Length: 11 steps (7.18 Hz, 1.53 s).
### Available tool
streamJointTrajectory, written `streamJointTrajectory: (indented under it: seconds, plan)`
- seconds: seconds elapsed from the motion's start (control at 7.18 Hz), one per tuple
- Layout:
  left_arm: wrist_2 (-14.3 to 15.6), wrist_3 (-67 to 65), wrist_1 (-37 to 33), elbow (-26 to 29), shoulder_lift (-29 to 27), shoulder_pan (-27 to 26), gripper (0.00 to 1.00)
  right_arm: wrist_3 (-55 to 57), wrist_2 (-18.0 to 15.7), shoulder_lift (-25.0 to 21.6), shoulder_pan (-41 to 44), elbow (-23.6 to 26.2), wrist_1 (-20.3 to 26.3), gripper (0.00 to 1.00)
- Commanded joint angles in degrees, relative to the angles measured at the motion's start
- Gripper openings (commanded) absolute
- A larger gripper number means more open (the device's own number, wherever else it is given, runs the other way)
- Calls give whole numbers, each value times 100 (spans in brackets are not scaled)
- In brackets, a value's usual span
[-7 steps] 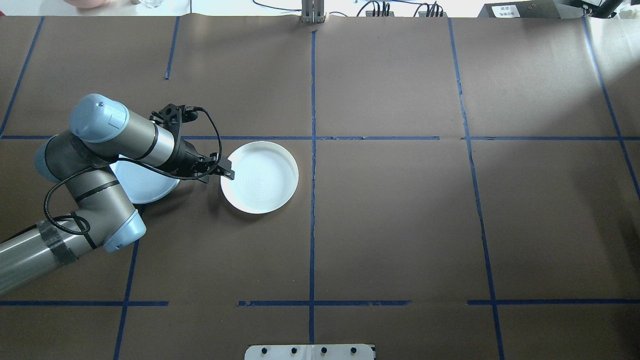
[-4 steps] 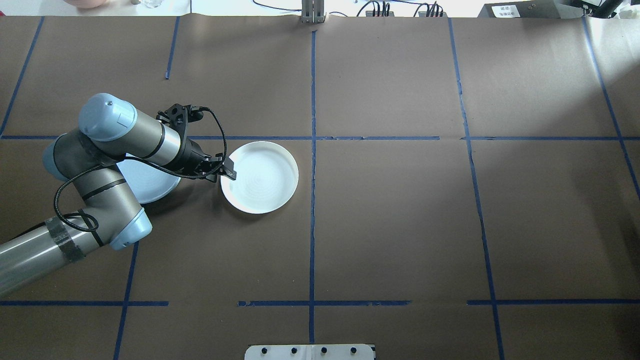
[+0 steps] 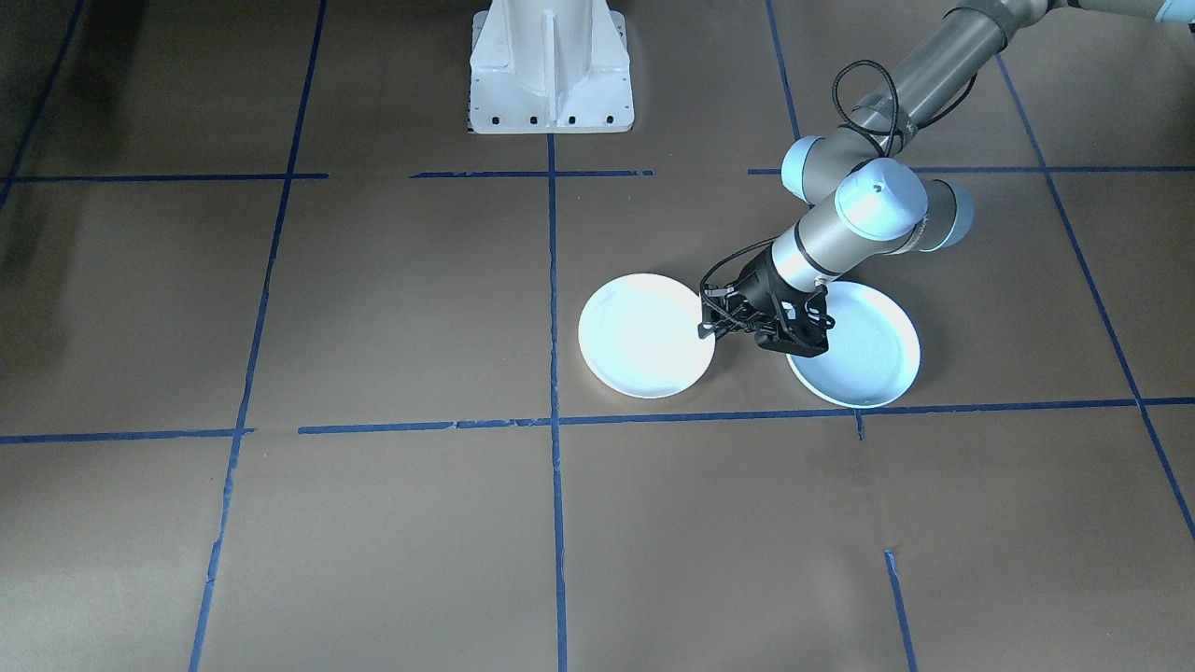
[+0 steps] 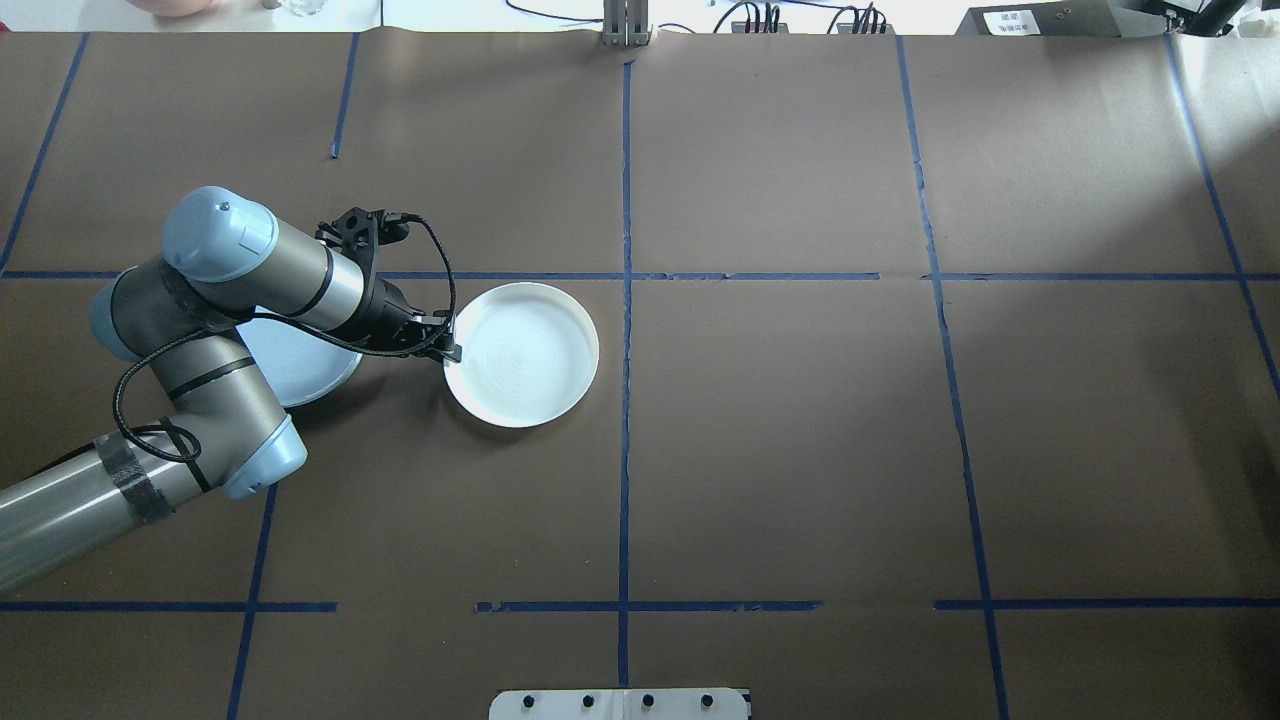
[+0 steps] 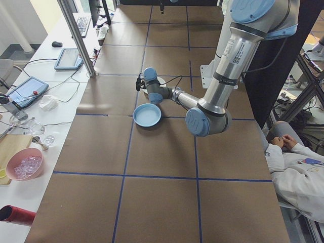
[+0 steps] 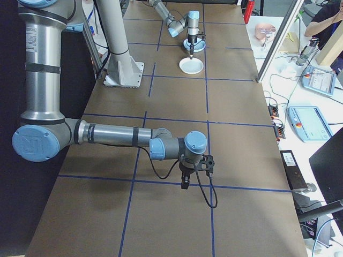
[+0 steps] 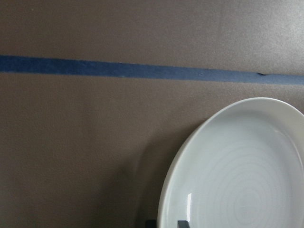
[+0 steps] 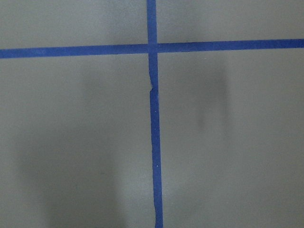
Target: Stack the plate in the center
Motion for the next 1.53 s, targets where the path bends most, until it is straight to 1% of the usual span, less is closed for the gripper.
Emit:
streamJointTrajectory:
  seconds: [0.0,0.28,0.42,0.56,0.7,0.84,1.11,1.25,1.39]
  plan:
    - [1,0,0,18,0,1,0,0,0,3,0,0,0,100]
    - [-42,9,-53,-43,0,-95,0,0,0,3,0,0,0,100]
    - [-78,35,-79,-165,17,-296,0,0,0,3,0,0,0,100]
    - [-261,70,-79,-315,104,-515,0,0,0,-6,0,0,0,100]
    - [-402,227,-53,-420,323,-805,0,0,0,3,0,0,9,100]
    - [-621,498,-44,-543,612,-1060,0,0,0,3,0,0,0,100]
    - [-1078,1558,-35,-650,1402,-1474,0,0,0,-6,0,0,0,100]
    - [-1132,1912,-18,-650,1580,-1615,0,0,0,3,0,0,0,100]
    - [-1133,2055,0,-650,1677,-1633,0,0,0,3,0,0,0,100]
